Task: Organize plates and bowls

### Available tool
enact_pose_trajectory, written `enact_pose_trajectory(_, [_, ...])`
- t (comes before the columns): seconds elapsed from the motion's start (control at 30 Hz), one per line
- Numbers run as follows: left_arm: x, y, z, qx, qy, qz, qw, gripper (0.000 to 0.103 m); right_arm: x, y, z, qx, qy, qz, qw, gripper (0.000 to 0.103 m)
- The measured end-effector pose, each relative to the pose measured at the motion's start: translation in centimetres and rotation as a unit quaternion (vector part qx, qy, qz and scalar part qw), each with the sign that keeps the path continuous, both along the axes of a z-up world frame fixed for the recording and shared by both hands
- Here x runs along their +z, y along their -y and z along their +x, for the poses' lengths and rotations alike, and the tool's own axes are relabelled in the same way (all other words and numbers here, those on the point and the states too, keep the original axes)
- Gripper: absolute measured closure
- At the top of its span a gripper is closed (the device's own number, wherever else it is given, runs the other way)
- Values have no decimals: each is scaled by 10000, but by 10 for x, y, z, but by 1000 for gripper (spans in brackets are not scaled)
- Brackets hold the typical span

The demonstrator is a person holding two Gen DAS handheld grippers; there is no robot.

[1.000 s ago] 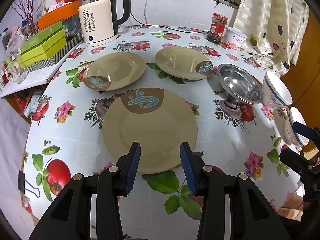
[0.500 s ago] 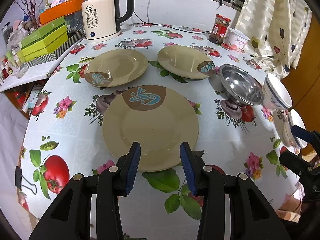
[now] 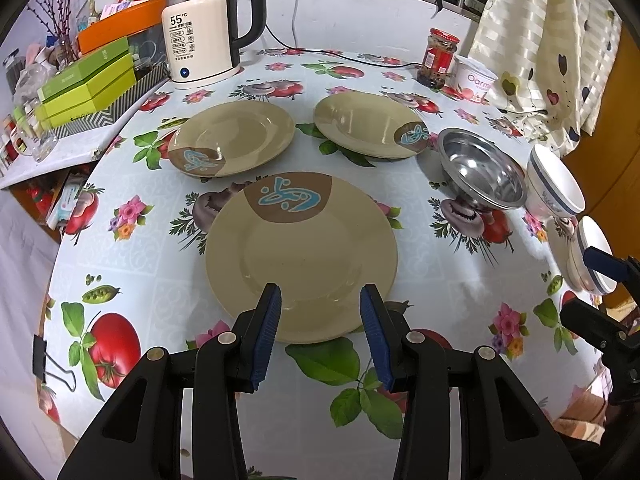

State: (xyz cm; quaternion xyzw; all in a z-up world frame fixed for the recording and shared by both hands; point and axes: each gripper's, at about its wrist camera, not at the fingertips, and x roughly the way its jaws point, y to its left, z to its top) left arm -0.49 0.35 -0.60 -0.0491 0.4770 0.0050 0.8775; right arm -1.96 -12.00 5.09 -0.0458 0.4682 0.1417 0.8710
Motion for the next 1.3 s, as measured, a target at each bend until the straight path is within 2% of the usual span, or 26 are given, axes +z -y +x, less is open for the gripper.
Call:
enact_pose_trajectory(0.57, [4,-6,-2,106,112,28,9999,61,1,-1,0,4,-1,5,10000,0])
enact_pose_trajectory(1.3, [1,-1,-2,94,60,36,9999,61,2,-1,2,-1,-26,5,10000,0])
